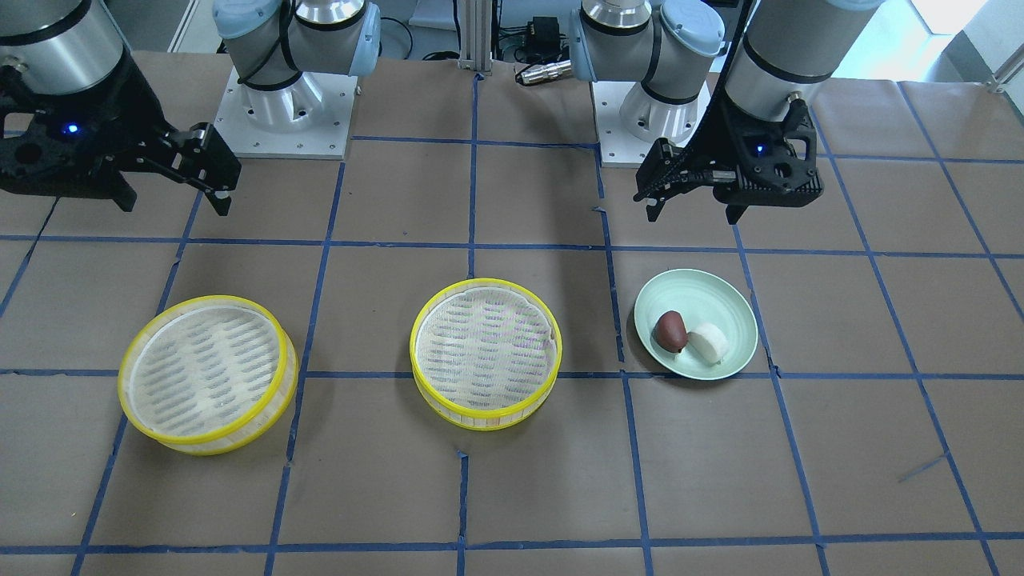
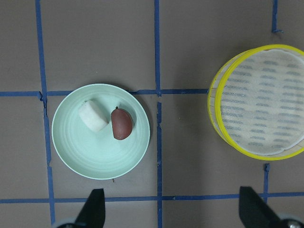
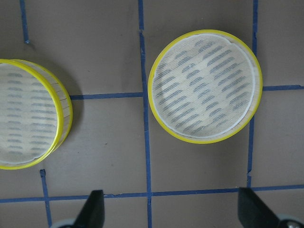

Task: Stack buns with steamer

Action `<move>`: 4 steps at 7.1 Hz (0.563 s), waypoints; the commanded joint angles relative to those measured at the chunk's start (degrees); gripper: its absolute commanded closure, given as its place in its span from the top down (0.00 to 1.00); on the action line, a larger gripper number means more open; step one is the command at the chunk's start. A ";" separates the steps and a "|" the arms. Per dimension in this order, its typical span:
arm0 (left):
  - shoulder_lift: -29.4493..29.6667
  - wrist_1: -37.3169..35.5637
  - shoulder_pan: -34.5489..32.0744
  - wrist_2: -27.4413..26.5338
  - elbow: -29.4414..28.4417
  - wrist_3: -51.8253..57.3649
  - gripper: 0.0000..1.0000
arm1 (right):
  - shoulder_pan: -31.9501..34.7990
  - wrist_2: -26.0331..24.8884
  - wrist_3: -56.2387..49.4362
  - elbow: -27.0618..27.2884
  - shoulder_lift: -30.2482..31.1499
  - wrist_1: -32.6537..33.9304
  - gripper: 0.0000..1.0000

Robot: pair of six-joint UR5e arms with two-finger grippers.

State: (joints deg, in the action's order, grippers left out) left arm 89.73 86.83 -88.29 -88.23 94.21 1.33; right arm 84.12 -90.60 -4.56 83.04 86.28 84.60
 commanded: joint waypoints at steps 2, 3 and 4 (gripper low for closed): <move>7.45 -10.42 0.14 -0.54 4.48 0.69 1.00 | -6.15 -1.50 -6.25 7.62 -4.78 6.41 1.00; 9.65 -14.11 0.40 -3.32 6.06 2.26 1.00 | -6.42 -1.77 -7.30 13.15 -7.15 15.77 1.00; 11.24 -17.45 1.19 -7.53 8.25 4.10 1.00 | -6.77 -1.51 -8.53 18.51 -7.96 20.21 1.00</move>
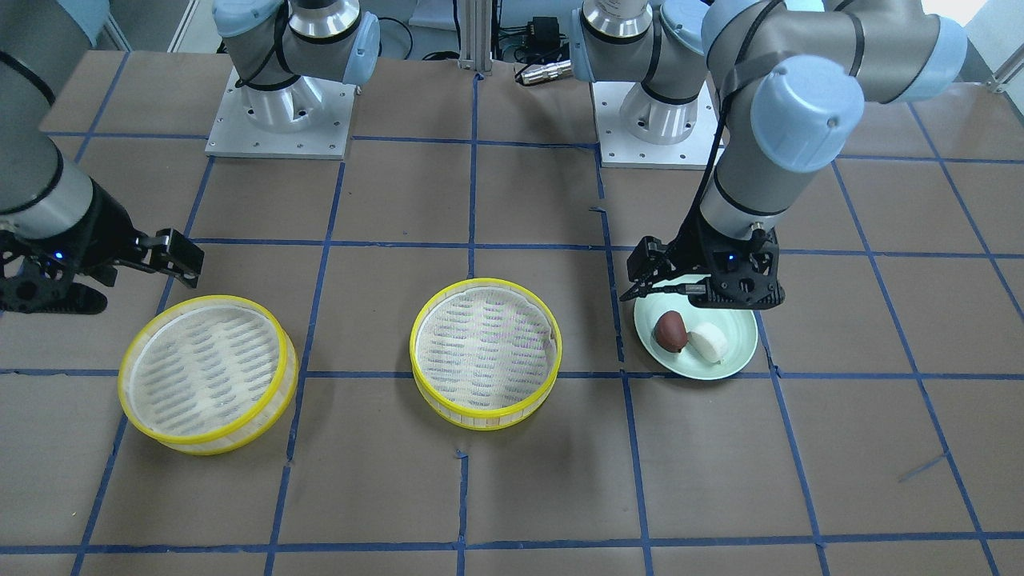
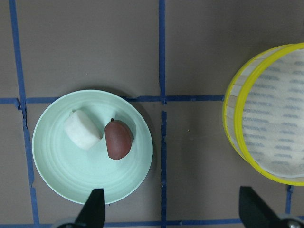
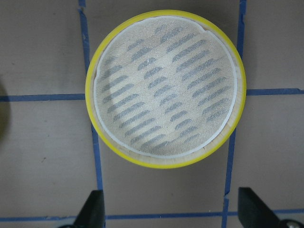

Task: Stack buns with steamer

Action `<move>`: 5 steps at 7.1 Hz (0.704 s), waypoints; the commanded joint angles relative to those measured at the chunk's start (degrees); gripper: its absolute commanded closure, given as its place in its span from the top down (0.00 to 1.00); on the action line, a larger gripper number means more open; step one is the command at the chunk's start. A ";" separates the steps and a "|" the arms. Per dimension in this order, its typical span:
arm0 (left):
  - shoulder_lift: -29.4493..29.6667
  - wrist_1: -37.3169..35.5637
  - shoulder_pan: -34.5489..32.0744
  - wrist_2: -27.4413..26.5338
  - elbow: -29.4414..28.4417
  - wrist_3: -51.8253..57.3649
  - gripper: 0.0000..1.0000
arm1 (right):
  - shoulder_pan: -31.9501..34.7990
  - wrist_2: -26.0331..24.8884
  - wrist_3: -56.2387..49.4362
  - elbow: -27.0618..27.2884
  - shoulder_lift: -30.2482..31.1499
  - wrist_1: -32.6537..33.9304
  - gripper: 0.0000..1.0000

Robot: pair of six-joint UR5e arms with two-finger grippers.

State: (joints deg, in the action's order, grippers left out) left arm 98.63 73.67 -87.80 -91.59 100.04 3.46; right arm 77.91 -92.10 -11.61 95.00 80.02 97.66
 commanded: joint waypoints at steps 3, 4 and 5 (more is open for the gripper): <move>6.65 -14.22 5.08 -4.56 9.11 5.65 1.00 | -0.83 0.52 -3.49 9.77 -6.09 19.21 0.98; 8.06 -14.43 7.01 -4.56 9.21 6.63 1.00 | -1.88 0.17 -5.68 9.68 -6.71 19.84 0.97; 8.68 -14.34 8.69 -4.65 9.99 8.03 1.00 | -4.41 0.17 -6.31 9.68 -7.24 21.68 0.96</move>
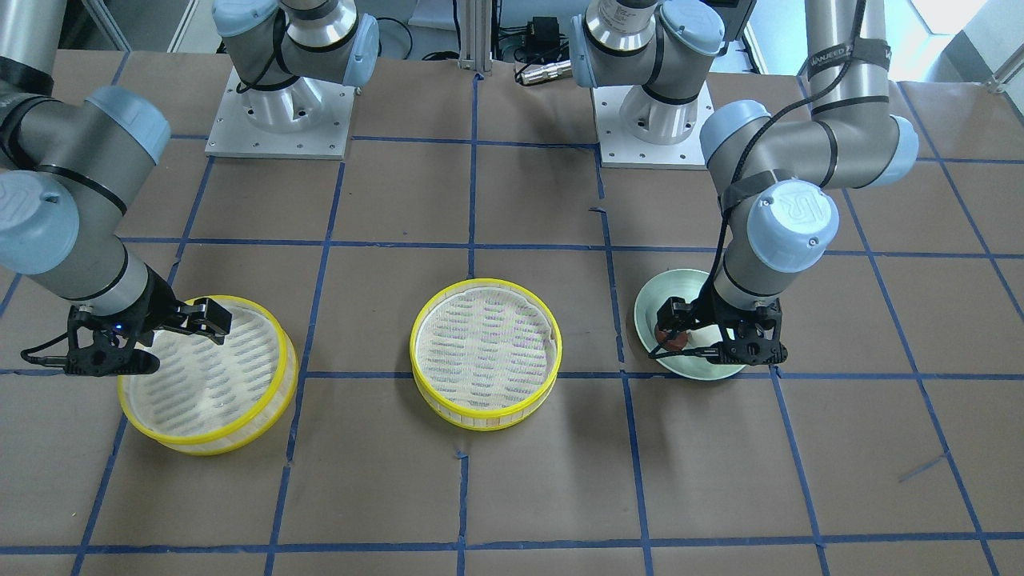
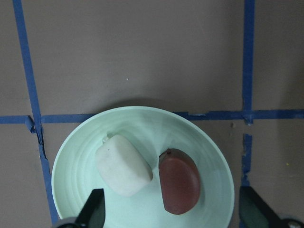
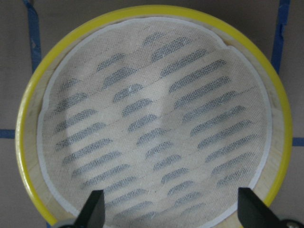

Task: Stack buns with steamer

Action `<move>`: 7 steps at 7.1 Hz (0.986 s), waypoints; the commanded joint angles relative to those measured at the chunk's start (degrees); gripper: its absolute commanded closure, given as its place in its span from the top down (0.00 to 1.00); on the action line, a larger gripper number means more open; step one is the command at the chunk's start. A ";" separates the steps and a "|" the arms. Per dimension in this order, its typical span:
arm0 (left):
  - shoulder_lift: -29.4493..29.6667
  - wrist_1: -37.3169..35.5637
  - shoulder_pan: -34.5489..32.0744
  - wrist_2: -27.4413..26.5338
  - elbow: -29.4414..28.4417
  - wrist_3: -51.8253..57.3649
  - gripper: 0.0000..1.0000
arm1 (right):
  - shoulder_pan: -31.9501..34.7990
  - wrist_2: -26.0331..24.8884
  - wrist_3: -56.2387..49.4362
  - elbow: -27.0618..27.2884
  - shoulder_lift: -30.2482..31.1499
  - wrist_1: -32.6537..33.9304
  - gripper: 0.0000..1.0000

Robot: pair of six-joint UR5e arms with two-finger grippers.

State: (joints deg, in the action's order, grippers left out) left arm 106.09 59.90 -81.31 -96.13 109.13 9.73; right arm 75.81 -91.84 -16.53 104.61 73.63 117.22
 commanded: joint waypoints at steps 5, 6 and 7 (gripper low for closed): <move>3.26 -3.92 3.35 0.07 2.32 2.22 0.04 | -8.84 0.43 -8.96 2.00 -6.13 9.61 0.45; 1.33 -3.92 3.35 -0.10 1.18 2.14 0.03 | -8.84 0.43 -8.96 2.00 -6.13 9.52 0.17; -1.56 -2.70 3.26 -0.11 -0.05 1.87 0.03 | -8.84 0.52 -8.96 2.00 -6.13 9.52 0.08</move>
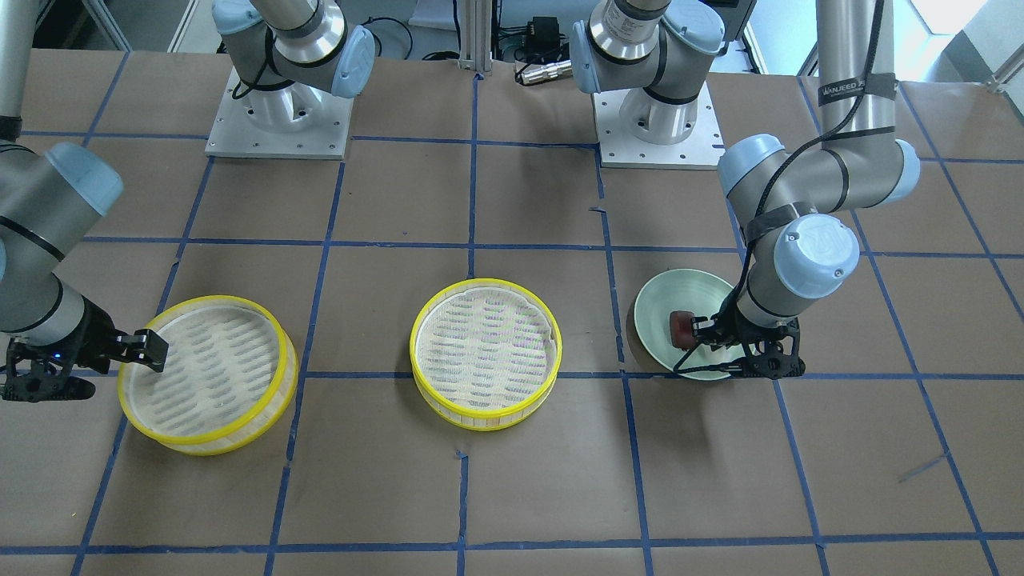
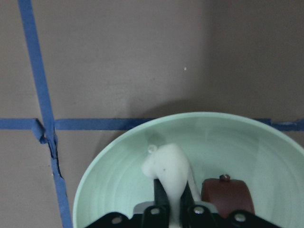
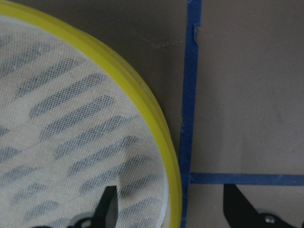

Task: Stack buns with steamer

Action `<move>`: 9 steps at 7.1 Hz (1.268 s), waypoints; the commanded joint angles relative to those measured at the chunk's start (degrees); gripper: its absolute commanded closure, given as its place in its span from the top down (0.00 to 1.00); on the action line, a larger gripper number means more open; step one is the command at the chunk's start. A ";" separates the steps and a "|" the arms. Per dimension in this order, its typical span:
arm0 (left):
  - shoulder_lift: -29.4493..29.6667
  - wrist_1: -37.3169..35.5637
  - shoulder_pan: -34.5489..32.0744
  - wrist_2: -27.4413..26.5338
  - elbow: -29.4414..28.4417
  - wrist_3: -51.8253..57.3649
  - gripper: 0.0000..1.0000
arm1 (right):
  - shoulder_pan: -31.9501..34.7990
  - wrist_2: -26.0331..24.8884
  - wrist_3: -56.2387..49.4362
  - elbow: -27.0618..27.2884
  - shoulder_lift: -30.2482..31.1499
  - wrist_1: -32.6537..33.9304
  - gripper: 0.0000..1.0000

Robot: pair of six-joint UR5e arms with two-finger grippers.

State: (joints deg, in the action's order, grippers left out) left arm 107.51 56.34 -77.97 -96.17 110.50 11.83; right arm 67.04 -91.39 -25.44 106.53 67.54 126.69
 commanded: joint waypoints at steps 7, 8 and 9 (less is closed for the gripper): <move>0.56 -0.93 -23.78 15.65 -11.09 -34.91 0.06 | -0.33 -0.80 -0.31 -3.85 4.76 -7.10 0.07; 3.03 -3.58 -24.67 15.49 -11.09 -35.64 0.10 | -0.33 -0.81 -0.40 -6.22 8.79 -14.30 0.07; 3.58 -3.69 -24.94 15.31 -10.40 -36.52 0.71 | -0.33 -0.72 -0.57 -6.25 9.09 -15.15 0.07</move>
State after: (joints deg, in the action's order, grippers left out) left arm 109.31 54.35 -101.92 -81.07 99.68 -23.01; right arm 66.75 -92.12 -25.83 101.41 74.58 115.44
